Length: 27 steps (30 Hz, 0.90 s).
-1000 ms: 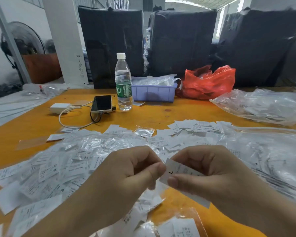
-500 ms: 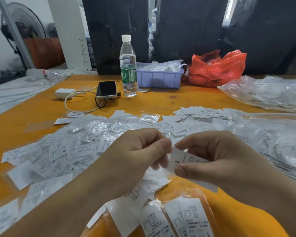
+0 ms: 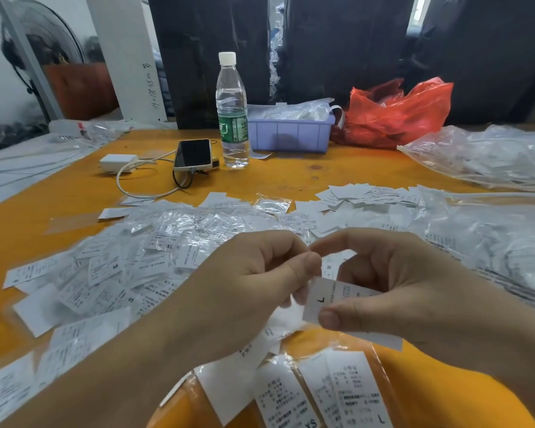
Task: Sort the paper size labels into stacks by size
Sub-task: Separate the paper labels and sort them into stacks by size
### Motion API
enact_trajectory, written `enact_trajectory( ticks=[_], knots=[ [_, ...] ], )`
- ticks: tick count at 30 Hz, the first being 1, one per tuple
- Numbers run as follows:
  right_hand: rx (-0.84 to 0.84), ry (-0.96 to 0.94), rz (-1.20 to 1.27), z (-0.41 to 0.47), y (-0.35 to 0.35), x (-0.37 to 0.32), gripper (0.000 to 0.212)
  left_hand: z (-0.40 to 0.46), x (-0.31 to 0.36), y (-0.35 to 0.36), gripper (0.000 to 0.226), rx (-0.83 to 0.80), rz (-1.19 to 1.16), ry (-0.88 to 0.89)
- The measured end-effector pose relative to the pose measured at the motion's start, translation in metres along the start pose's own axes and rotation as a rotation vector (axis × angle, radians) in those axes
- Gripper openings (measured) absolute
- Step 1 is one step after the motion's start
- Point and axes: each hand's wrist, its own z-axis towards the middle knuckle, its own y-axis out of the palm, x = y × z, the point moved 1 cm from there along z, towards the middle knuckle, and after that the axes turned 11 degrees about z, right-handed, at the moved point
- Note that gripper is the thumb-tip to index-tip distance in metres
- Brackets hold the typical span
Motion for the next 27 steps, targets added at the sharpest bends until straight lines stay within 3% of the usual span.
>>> enact_trajectory(
  ticks=[10,15,27],
  knots=[
    [0.006,-0.049,0.041,-0.0016,0.0044,0.0002,0.056,0.0004,-0.0011,-0.0015,0.019,0.128,0.004,-0.014],
    [0.015,-0.059,0.040,-0.0022,0.0062,0.0001,0.062,0.0010,0.0002,-0.0013,0.016,0.094,-0.055,-0.013],
    [0.097,-0.083,0.039,-0.0029,0.0041,0.0000,0.048,0.0012,-0.0060,-0.0005,0.019,0.065,-0.072,-0.052]
  ],
)
